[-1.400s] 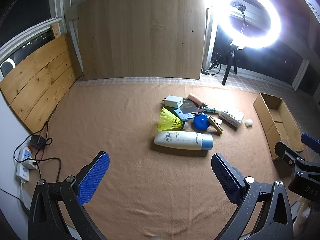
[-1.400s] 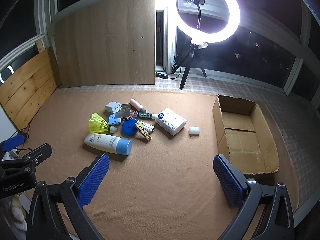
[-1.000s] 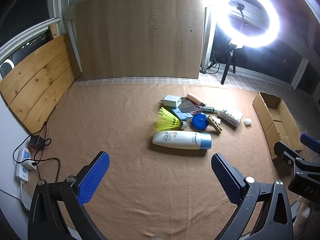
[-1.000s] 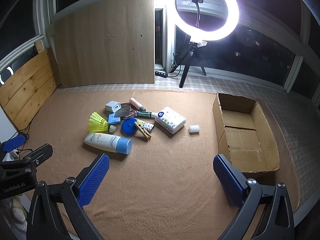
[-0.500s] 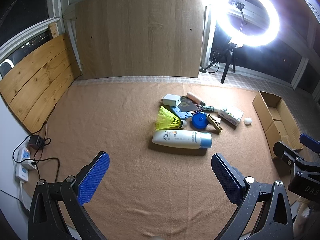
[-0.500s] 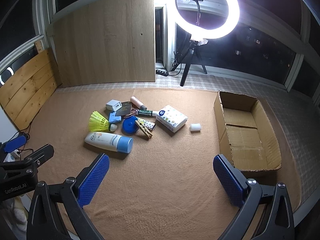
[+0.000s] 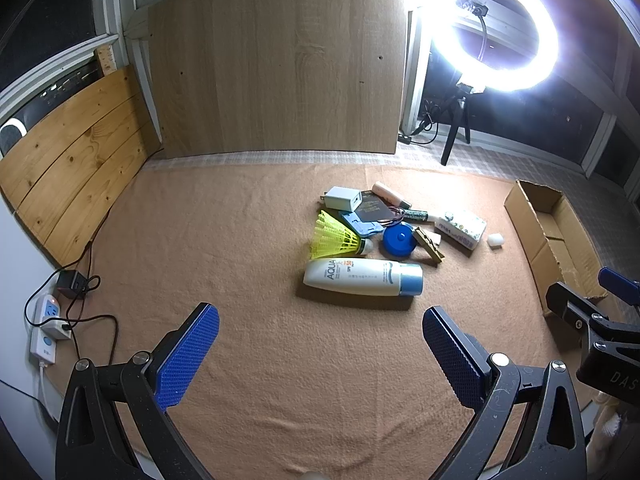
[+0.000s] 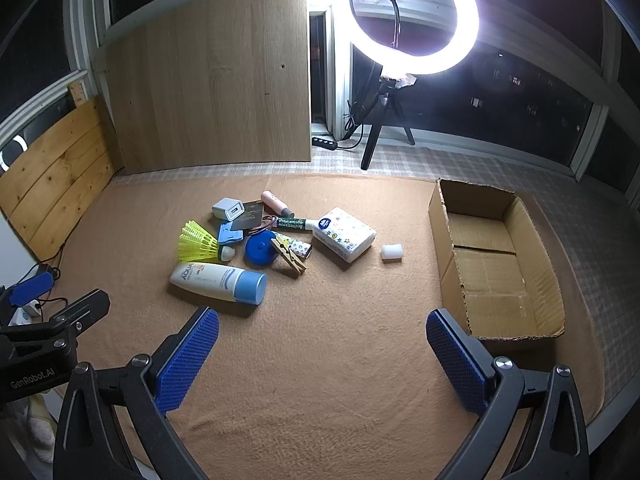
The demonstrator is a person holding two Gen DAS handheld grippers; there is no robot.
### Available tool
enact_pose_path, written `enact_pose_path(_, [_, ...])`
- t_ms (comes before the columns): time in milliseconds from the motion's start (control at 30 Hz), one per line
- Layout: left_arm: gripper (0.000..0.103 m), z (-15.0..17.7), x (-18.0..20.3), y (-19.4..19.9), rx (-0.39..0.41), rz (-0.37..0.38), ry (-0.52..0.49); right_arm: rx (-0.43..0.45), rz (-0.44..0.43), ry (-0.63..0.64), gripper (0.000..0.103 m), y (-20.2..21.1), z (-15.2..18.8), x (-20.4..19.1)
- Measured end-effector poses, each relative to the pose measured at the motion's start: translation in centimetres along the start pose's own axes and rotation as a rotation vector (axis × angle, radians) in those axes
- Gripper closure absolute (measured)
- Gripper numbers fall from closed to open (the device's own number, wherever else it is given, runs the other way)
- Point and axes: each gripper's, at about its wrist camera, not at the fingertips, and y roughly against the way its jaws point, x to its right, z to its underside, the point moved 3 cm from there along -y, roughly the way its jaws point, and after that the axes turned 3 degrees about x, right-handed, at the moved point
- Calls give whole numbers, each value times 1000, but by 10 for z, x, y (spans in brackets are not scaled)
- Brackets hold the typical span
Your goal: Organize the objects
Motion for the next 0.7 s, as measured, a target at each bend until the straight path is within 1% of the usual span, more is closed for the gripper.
enact_pose_path(367, [0,1,1,-3,-5,0,0,-14,-16,-13,0,-5,1,1])
enact_pose_path(700, [0,-2,-4,-14,-20,1,0,-40,-43,-27,0,-16,0,1])
